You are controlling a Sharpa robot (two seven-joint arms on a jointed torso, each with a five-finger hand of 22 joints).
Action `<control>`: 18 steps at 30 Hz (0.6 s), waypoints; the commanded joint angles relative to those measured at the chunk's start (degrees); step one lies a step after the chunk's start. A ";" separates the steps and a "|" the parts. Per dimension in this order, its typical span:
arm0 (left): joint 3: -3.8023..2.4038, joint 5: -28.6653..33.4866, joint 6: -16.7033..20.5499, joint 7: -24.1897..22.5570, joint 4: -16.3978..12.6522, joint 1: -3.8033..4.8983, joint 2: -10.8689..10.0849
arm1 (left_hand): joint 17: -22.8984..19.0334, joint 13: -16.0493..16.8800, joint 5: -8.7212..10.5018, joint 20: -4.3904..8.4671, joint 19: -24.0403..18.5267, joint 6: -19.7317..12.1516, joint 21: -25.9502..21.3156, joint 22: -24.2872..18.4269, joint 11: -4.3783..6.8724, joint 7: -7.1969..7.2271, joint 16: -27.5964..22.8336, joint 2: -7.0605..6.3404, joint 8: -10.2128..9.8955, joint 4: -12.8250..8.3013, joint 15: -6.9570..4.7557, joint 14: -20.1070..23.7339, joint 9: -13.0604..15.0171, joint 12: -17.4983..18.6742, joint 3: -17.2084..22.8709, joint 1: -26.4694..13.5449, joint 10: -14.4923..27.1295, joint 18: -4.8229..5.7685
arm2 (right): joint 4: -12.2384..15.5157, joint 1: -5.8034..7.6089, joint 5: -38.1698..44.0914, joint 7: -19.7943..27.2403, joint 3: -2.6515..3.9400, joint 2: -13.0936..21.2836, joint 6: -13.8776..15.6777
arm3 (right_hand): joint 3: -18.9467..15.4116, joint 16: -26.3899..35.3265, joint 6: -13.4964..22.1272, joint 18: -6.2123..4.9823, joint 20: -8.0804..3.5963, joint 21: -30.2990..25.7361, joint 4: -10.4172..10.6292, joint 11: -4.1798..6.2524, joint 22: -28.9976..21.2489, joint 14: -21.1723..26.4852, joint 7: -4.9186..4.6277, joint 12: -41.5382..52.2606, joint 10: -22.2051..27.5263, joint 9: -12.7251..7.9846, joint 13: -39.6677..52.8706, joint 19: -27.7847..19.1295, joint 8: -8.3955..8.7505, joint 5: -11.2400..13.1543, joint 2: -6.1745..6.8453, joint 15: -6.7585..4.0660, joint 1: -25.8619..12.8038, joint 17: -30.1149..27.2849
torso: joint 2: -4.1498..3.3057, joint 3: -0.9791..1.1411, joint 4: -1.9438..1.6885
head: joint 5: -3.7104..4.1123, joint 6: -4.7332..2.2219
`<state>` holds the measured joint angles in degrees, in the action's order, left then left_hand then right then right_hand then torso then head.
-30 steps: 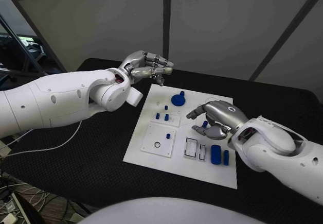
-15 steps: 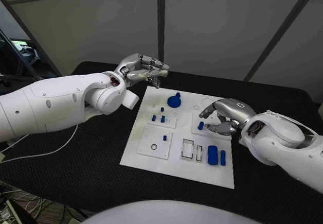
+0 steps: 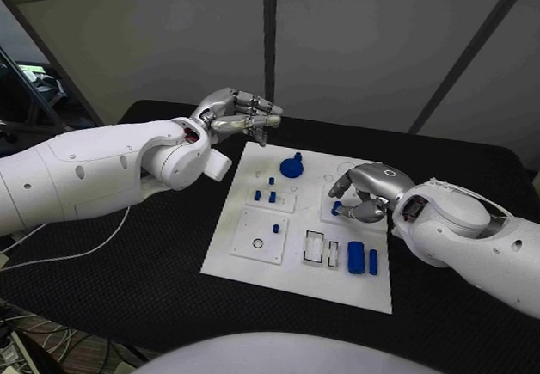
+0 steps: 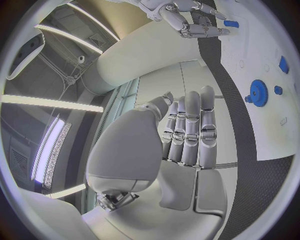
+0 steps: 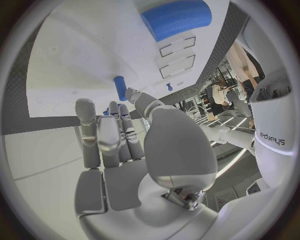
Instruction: Assemble the parts on the task board
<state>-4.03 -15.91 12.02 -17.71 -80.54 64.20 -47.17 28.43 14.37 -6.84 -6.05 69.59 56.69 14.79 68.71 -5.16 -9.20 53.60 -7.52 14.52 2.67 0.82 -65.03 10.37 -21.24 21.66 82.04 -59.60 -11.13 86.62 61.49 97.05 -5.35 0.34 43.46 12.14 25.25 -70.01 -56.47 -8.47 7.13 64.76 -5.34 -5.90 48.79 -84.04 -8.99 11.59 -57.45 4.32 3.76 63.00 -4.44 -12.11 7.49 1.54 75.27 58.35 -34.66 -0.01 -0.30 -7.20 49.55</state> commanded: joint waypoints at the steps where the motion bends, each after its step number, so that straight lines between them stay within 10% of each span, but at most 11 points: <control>1: -0.01 0.11 -0.74 -0.34 -0.10 0.06 -0.06 | -0.09 0.07 0.32 -0.34 0.01 -0.37 -0.26 -0.06 -0.10 0.19 -0.14 0.30 0.21 -0.18 0.16 0.16 0.07 -0.34 -0.17 -0.30 0.38 0.82 | -0.71 0.10 0.72 -0.47 -0.14 -0.48 -2.42 | 0.41 -0.19 -0.59 0.09 -0.06 0.42 0.25 -0.02 0.50 -0.11 -0.02 0.55 -0.94 0.12 0.03 0.61 -0.14 -0.16 -0.53 -0.58 0.16 -0.11 | 0.00 0.02 0.03 | -0.15 0.19; 18: -0.01 0.11 -0.75 -0.32 -0.08 0.06 -0.11 | -0.09 0.07 0.32 -0.34 0.01 -0.37 -0.26 -0.06 -0.10 0.19 -0.14 0.30 0.21 -0.18 0.16 0.16 0.07 -0.34 -0.17 -0.30 0.38 0.82 | -1.88 0.06 1.38 -0.54 -0.38 -1.66 -3.73 | 1.64 -1.20 -3.94 0.47 -0.49 1.79 0.46 0.60 2.50 -0.57 0.05 1.86 -4.56 0.60 0.13 2.20 -1.21 -0.21 -1.55 -1.09 0.73 1.06 | 0.03 0.04 0.10 | -0.24 0.45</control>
<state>-4.04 -15.91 11.94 -17.71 -80.57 64.19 -47.26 28.43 14.36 -6.84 -6.05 69.59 56.69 14.79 68.72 -5.16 -9.20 53.60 -7.52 14.52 2.67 0.82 -65.03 10.36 -21.24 21.67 82.04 -59.60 -11.13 84.79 61.46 97.89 -5.92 -0.03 41.85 9.01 26.54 -70.89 -60.04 -8.47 6.62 66.22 -4.90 -5.35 51.13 -83.88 -8.91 13.15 -61.56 4.87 3.81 64.76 -5.47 -12.11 6.46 0.85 76.11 59.32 -34.63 0.05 -0.22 -7.40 49.98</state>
